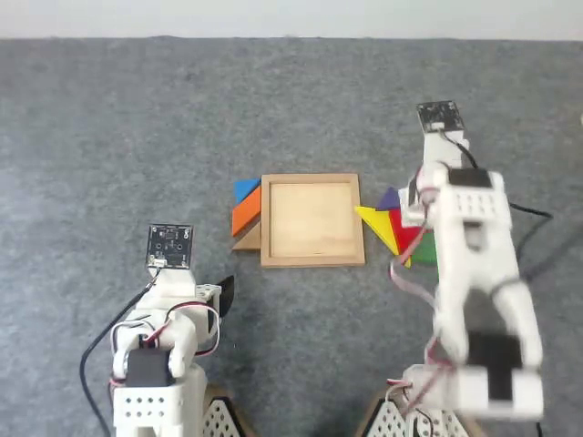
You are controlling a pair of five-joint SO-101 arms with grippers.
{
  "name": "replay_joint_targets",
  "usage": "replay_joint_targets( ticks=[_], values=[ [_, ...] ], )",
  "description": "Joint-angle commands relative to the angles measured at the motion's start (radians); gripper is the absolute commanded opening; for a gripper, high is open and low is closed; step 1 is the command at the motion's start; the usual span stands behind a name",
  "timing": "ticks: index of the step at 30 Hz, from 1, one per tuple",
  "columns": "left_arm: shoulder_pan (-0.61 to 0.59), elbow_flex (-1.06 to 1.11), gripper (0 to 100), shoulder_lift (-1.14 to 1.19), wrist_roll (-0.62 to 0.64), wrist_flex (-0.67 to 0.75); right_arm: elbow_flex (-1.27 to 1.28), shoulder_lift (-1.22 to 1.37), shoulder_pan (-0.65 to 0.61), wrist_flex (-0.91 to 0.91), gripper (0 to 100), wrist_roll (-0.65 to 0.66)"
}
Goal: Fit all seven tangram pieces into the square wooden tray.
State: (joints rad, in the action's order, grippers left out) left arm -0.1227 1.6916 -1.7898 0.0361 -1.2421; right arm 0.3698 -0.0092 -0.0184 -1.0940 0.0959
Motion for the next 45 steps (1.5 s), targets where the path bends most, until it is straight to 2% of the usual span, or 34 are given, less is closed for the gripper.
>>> replay_joint_targets(
  ticks=[1, 3, 8, 11, 30, 36, 42, 45],
  values=[
    [0.000, -0.007, 24, -0.011, -0.008, -0.006, -0.169, 0.127, -0.019, -0.027, 21.7, -0.080],
    [0.000, -0.007, 24, -0.011, -0.008, -0.006, -0.204, 0.171, -0.030, -0.031, 22.1, -0.143],
    [0.000, -0.007, 24, -0.011, -0.008, -0.006, -0.226, 0.211, -0.104, -0.028, 22.1, -0.393],
    [0.000, -0.007, 24, -0.011, -0.008, -0.006, -0.226, 0.199, -0.124, -0.021, 22.1, -0.473],
    [0.000, -0.007, 24, -0.011, -0.008, -0.006, -0.149, 0.197, -0.081, 0.071, 22.2, -0.480],
    [0.000, -0.007, 24, -0.011, -0.008, -0.006, -0.118, 0.177, -0.093, 0.027, 22.2, -0.339],
    [0.000, -0.007, 24, -0.011, -0.008, -0.006, -0.104, 0.013, -0.191, -0.035, 22.2, -0.101],
    [0.000, -0.007, 24, -0.011, -0.008, -0.006, 0.000, -0.124, -0.259, -0.016, 22.3, 0.060]
  ],
)
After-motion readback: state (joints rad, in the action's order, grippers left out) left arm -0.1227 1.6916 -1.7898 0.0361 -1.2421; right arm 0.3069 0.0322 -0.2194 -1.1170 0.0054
